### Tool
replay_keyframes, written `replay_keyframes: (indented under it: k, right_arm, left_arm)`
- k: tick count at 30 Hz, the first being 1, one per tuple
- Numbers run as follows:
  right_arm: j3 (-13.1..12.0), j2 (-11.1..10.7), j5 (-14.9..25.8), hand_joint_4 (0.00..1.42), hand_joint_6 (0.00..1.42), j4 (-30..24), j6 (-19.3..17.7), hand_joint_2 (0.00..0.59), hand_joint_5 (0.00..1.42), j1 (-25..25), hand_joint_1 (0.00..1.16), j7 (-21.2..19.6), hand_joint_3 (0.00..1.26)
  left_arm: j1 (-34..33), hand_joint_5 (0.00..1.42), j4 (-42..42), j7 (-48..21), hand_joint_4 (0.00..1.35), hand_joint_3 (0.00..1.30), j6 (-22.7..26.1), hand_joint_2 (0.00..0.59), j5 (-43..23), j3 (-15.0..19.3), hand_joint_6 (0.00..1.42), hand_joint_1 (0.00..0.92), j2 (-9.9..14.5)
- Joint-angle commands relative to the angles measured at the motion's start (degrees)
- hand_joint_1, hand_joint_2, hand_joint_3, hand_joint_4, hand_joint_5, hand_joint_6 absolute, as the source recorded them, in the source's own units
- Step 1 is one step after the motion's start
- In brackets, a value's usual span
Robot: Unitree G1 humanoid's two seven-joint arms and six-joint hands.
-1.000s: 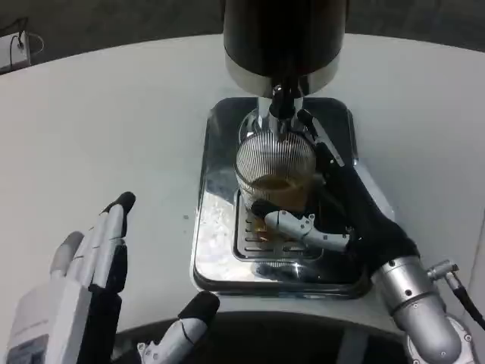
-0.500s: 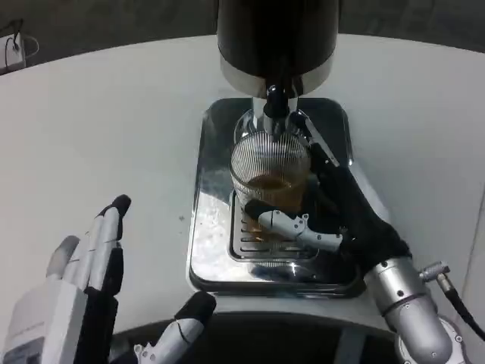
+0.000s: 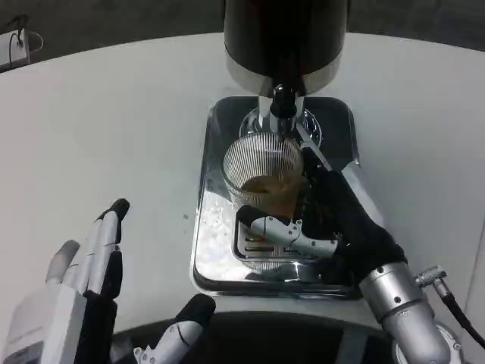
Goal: Grasp the cup under the faucet to collect the drink, then remove the cup.
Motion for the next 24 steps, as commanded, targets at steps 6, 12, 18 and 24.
replay_keyframes:
  k: [6,12,18,24]
  right_arm:
    - [0.71,1.21,-0.14,0.11,0.32,-1.00,1.08,0.177,0.20,0.75,0.79,-0.01,0.03]
    - [0.94,2.43,-0.32,0.13,0.32,-0.22,2.33,0.170,0.22,0.06,0.81,-0.52,0.04]
    - [1.01,3.41,-0.23,0.18,0.34,0.77,3.78,0.168,0.27,-1.21,0.83,-1.05,0.08]
    - [1.46,4.46,-0.69,0.28,0.37,1.12,4.76,0.163,0.34,-2.07,0.87,-1.78,0.13]
  left_arm:
    - [1.67,0.07,-1.80,-0.05,0.00,0.00,0.22,0.151,1.05,0.11,0.00,0.000,-0.60]
    - [2.75,0.07,-2.71,0.06,0.00,0.00,0.16,0.151,0.75,0.69,0.00,0.000,-0.87]
    - [3.44,0.07,-3.65,-0.11,0.00,0.00,0.25,0.151,0.77,1.25,0.00,0.000,-1.09]
    - [3.90,0.07,-4.59,-0.31,0.00,0.00,0.41,0.149,1.02,1.81,0.00,0.000,-1.33]
